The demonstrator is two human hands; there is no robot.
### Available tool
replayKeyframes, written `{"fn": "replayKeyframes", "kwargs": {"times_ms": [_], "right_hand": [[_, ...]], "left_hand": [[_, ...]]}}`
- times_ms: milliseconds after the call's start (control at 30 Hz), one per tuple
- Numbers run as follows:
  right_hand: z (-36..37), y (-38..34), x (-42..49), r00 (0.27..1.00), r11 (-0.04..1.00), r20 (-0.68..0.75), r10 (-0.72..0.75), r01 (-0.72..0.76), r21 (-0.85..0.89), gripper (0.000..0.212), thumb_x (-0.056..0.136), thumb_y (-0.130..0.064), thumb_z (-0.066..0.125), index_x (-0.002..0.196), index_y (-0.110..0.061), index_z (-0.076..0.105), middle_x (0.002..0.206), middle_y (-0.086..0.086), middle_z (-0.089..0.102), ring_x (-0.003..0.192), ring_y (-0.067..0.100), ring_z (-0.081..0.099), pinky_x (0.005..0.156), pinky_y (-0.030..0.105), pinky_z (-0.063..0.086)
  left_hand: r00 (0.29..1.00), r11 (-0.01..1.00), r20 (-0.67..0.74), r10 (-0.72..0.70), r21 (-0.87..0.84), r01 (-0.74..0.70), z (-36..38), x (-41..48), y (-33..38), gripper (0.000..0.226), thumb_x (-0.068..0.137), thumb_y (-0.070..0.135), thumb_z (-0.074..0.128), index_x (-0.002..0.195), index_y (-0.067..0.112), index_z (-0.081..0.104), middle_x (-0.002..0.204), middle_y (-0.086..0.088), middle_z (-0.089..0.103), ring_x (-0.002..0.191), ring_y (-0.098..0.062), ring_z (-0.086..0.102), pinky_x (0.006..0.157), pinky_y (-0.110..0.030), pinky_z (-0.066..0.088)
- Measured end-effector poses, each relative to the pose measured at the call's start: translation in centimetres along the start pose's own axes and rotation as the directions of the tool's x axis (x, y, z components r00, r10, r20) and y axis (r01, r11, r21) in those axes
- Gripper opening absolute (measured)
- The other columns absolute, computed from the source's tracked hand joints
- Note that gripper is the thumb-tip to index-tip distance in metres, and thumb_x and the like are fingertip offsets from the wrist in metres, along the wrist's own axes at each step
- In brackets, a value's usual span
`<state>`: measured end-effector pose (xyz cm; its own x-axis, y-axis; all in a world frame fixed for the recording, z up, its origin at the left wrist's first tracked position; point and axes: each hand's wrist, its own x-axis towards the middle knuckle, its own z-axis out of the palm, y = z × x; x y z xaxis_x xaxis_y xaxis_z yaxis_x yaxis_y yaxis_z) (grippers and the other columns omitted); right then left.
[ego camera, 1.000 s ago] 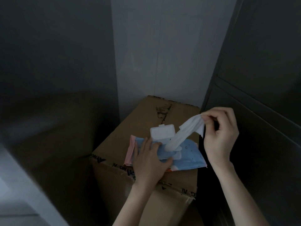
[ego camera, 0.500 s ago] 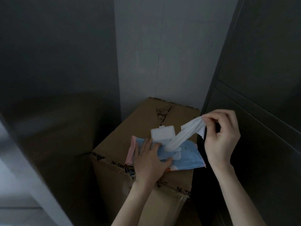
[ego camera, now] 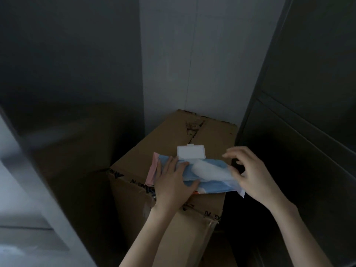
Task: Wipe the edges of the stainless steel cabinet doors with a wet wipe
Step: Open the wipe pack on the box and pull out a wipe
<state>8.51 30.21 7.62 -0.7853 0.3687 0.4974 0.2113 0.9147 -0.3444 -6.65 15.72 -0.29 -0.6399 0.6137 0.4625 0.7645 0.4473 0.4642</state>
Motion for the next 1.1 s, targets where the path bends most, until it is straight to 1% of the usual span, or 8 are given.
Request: {"fn": "replayKeyframes", "kwargs": {"times_ms": [100,200,433,633,800,933,1033,1100], "right_hand": [[1.3,0.1,0.2,0.977,0.999,0.212,0.036,-0.033,-0.015,0.029,0.085,-0.03,0.067,0.113,-0.025,0.062,0.119,-0.013,0.049,0.11,0.004,0.046,0.09,0.025,0.041],[2.6,0.0,0.3,0.964,0.997,0.252,0.08,-0.077,-0.022,0.032,0.085,-0.03,0.068,0.115,-0.03,0.061,0.116,-0.015,0.05,0.107,0.006,0.049,0.085,0.032,0.046],[3.9,-1.4,0.8,0.998,0.993,0.02,-0.057,0.059,-0.1,0.006,0.084,-0.012,0.067,0.084,-0.018,0.067,0.087,-0.007,0.059,0.074,0.012,0.06,0.055,0.022,0.041],[2.4,-1.6,1.6,0.993,0.996,-0.09,-0.072,0.066,-0.065,0.014,0.077,0.004,0.067,0.076,-0.011,0.068,0.082,0.001,0.061,0.071,0.019,0.062,0.058,0.035,0.052],[-3.9,-0.5,3.1,0.911,0.999,-0.412,0.008,0.012,0.046,0.017,0.076,0.007,0.067,0.09,-0.003,0.067,0.089,-0.002,0.058,0.083,0.0,0.05,0.077,0.0,0.036],[-5.4,-1.2,3.5,0.982,0.998,-0.179,-0.054,0.06,0.027,0.024,0.069,0.009,0.073,0.088,-0.006,0.072,0.087,0.0,0.065,0.08,0.015,0.062,0.07,0.014,0.043],[-3.2,-2.0,2.2,0.997,0.995,-0.083,0.0,0.009,0.104,0.027,0.074,0.009,0.069,0.09,-0.013,0.071,0.085,-0.008,0.064,0.078,0.002,0.06,0.072,0.007,0.043],[-2.5,-1.9,1.5,0.997,0.978,-0.006,0.082,-0.079,0.191,0.031,0.074,0.007,0.067,0.088,-0.02,0.064,0.084,-0.013,0.063,0.082,-0.002,0.059,0.07,0.003,0.043]], "left_hand": [[1.0,1.0,0.004,0.004,-0.009,-0.004,0.1,-0.1,-0.1,0.061,0.081,0.062,0.062,0.133,0.031,0.053,0.15,0.003,0.041,0.143,-0.014,0.029,0.114,-0.027,-0.003],[1.0,1.0,-0.012,0.012,-0.011,-0.012,0.2,-0.2,-0.2,0.06,0.081,0.06,0.063,0.132,0.03,0.055,0.149,0.003,0.043,0.143,-0.014,0.03,0.117,-0.031,-0.001],[1.0,1.0,-0.005,-0.005,0.017,0.005,0.5,0.0,-0.3,0.063,0.079,0.071,0.056,0.132,0.037,0.052,0.149,0.007,0.043,0.144,-0.013,0.028,0.114,-0.029,0.004],[0.998,0.998,0.038,-0.058,0.001,0.058,0.7,0.2,-0.3,0.063,0.077,0.072,0.056,0.132,0.042,0.049,0.153,0.01,0.036,0.145,-0.009,0.024,0.111,-0.025,0.003],[0.993,0.995,0.069,-0.101,0.03,0.099,0.5,0.5,0.0,0.061,0.08,0.068,0.053,0.134,0.041,0.045,0.154,0.011,0.033,0.145,-0.009,0.021,0.111,-0.026,-0.003],[0.992,0.996,0.098,-0.083,0.027,0.08,-0.2,0.5,0.3,0.061,0.085,0.064,0.053,0.14,0.039,0.04,0.156,0.012,0.028,0.145,-0.008,0.017,0.113,-0.026,-0.008],[0.993,0.989,0.09,-0.079,-0.118,0.089,-1.4,0.3,0.4,0.059,0.089,0.048,0.061,0.142,0.031,0.041,0.155,0.007,0.031,0.143,-0.012,0.023,0.118,-0.033,0.017],[0.998,0.972,0.006,-0.061,-0.226,0.061,-2.7,-0.2,0.6,0.052,0.09,0.033,0.065,0.139,0.025,0.048,0.15,0.005,0.04,0.14,-0.01,0.028,0.113,-0.025,0.023]]}}
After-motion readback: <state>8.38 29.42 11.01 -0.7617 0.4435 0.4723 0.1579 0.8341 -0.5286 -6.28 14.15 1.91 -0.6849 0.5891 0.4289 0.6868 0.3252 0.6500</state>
